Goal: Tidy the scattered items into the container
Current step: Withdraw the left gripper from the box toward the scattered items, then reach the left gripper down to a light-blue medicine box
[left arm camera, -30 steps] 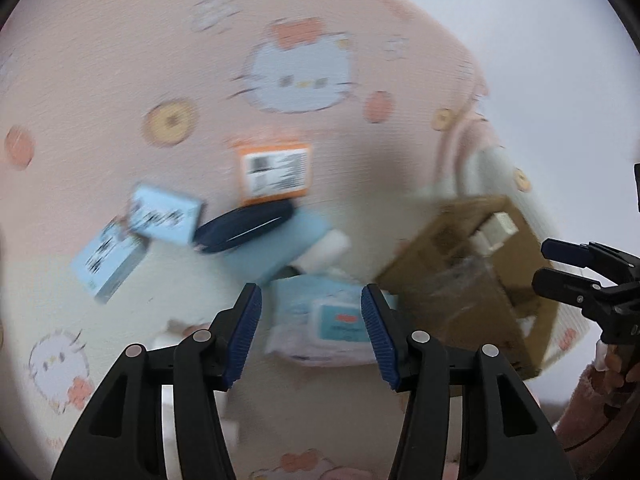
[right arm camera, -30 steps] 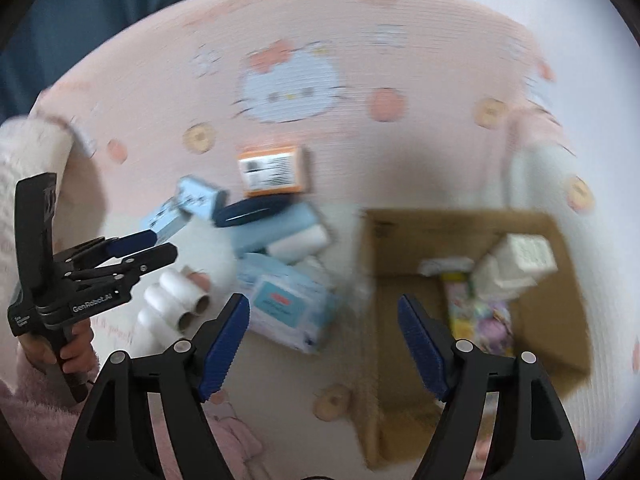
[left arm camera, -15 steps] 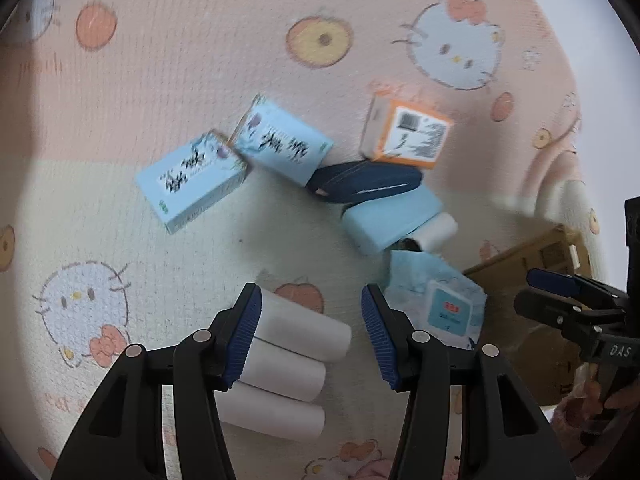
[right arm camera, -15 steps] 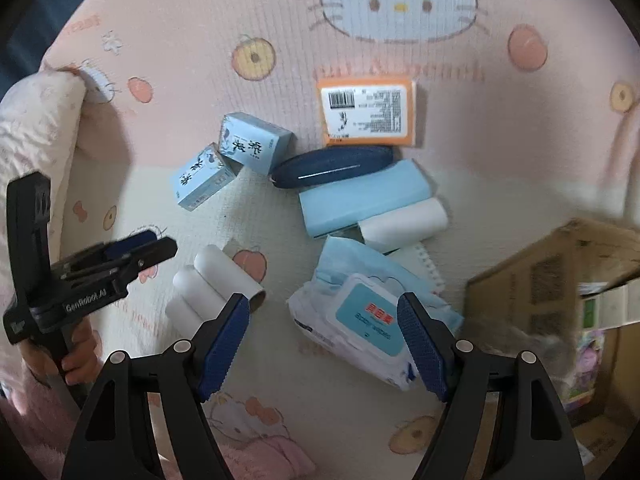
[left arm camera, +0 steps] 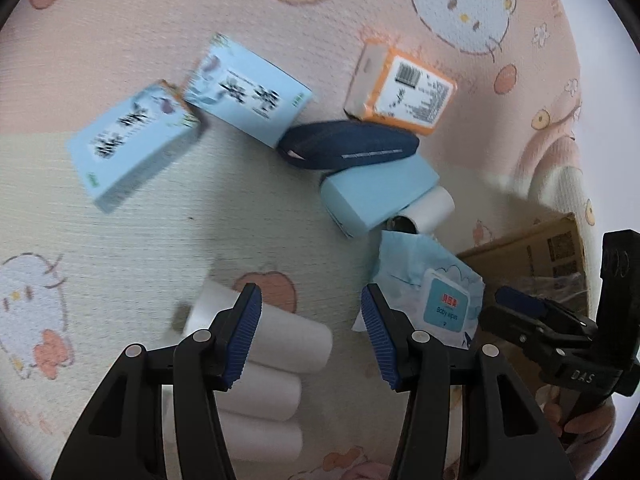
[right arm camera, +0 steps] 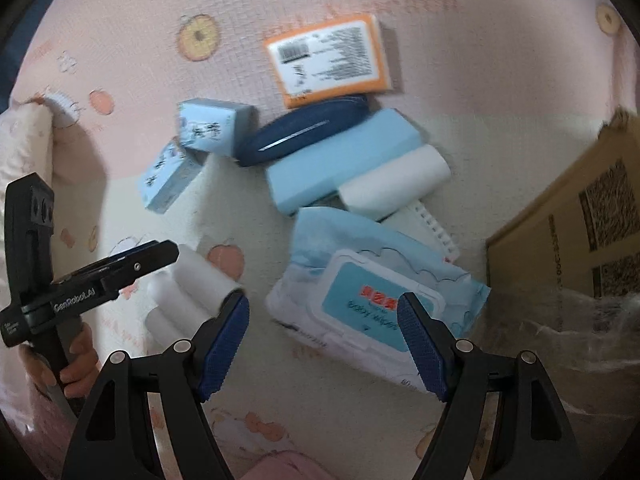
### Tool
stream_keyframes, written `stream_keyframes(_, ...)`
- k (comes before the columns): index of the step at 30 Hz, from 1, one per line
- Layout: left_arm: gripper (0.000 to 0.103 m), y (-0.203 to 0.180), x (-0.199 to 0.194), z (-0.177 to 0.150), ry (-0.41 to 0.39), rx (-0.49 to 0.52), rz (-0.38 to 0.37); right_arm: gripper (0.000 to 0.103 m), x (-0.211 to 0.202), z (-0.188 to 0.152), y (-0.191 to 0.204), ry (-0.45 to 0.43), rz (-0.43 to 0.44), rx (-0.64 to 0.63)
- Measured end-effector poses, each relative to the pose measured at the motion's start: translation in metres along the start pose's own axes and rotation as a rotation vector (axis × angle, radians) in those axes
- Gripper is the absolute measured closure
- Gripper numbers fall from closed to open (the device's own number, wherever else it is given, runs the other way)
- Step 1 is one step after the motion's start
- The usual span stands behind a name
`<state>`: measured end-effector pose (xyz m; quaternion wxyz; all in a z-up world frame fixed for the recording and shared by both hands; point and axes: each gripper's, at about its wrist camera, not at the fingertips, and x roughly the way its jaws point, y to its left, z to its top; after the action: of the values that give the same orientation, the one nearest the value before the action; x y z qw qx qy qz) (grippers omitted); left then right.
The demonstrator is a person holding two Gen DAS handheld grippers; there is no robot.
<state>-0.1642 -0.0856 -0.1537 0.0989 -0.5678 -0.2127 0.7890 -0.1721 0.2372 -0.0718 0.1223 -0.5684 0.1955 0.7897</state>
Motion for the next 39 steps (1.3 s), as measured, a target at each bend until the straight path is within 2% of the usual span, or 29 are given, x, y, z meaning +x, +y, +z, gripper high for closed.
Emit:
stream_keyframes(3, 0.047, -0.001, 0.008, 0.004, 0.007, -0.005, -0.010, 0.028, 0.003, 0.010, -0.008, -0.037, 0.048, 0.050)
stream_keyframes(6, 0.047, 0.009, 0.008, 0.016, -0.012, -0.038, 0.025, 0.028, 0.007, 0.028, -0.004, -0.079, 0.120, 0.074)
stream_keyframes(9, 0.047, 0.022, -0.002, 0.031, -0.071, -0.095, 0.039, 0.028, 0.017, 0.049, 0.012, -0.104, 0.143, 0.035)
stream_keyframes(14, 0.047, 0.043, -0.017, 0.063, -0.158, -0.139, 0.089, 0.028, 0.038, 0.075, 0.040, -0.094, 0.232, 0.005)
stream_keyframes(19, 0.047, 0.056, -0.019, 0.098, -0.160, -0.123, 0.060, 0.028, 0.052, 0.096, 0.066, -0.124, 0.209, -0.038)
stream_keyframes(24, 0.047, 0.058, -0.009, 0.129, -0.144, -0.022, 0.113, 0.028, 0.057, 0.107, 0.075, -0.202, 0.257, -0.051)
stream_keyframes(26, 0.047, 0.060, -0.004, 0.138, -0.126, -0.021, 0.125, 0.028, 0.058, 0.106, 0.076, -0.211, 0.254, -0.066)
stream_keyframes(30, 0.047, 0.062, -0.002, 0.152, -0.121, -0.038, 0.083, 0.028, 0.068, 0.109, 0.081, -0.202, 0.202, -0.104)
stream_keyframes(32, 0.047, 0.058, 0.000, 0.157, -0.126, -0.029, 0.104, 0.028, 0.071, 0.112, 0.085, -0.212, 0.200, -0.114)
stream_keyframes(34, 0.047, 0.056, 0.006, 0.163, -0.116, -0.024, 0.155, 0.028, 0.075, 0.117, 0.091, -0.226, 0.204, -0.130)
stream_keyframes(36, 0.047, 0.058, 0.013, 0.166, -0.088, -0.035, 0.138, 0.028, 0.079, 0.122, 0.098, -0.235, 0.197, -0.143)
stream_keyframes(38, 0.056, 0.061, 0.018, 0.165, -0.066, -0.045, 0.119, 0.028, 0.083, 0.126, 0.101, -0.237, 0.218, -0.154)
stream_keyframes(39, 0.056, 0.061, 0.017, 0.163, -0.079, -0.042, 0.104, 0.034, 0.087, 0.128, 0.102, -0.232, 0.237, -0.158)
